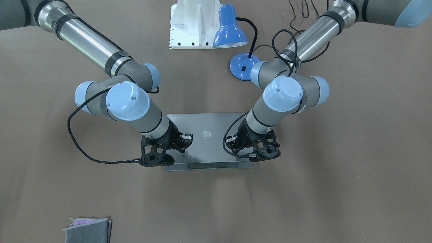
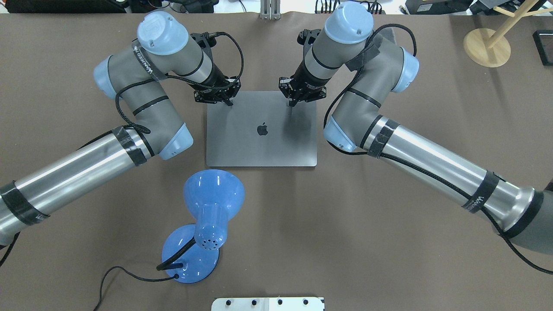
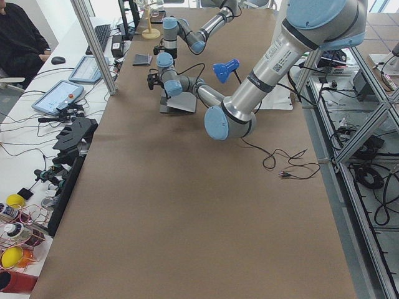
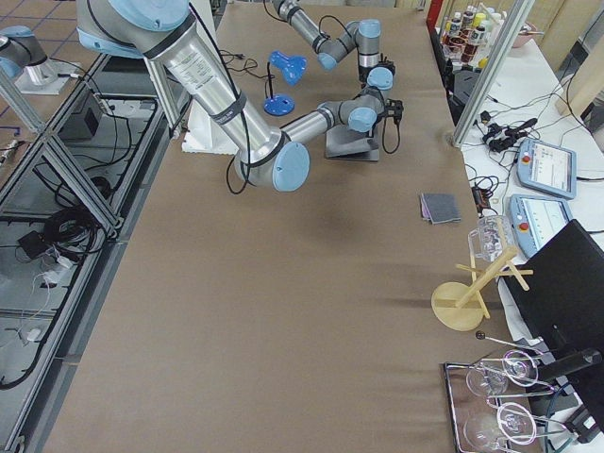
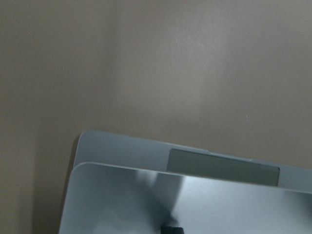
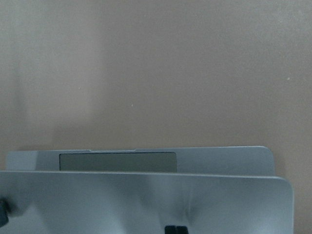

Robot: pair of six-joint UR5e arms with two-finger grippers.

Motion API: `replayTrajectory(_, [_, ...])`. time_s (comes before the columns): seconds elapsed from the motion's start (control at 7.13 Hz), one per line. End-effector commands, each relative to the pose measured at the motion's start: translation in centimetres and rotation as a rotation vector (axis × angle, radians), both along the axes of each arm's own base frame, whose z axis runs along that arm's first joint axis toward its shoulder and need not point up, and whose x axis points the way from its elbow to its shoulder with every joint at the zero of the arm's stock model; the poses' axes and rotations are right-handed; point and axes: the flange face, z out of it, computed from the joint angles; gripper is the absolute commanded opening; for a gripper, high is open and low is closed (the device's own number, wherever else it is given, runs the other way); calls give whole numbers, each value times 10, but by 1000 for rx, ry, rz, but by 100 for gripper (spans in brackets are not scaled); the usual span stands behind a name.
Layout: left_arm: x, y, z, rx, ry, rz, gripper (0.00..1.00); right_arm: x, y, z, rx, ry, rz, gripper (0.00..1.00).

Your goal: Close laptop

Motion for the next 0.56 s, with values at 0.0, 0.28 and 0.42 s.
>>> replayTrajectory(0.0, [8,-3,12,-9,-23,-8,0,-10,-12,18,1,13,10,0])
replayTrajectory(0.28, [25,5,24,18,-40,-25,0,-12,-14,27,-7,28,14,0])
replayTrajectory(0.42, [25,5,23,19,-36,-25,0,-13,-15,20,-3,23,15,0])
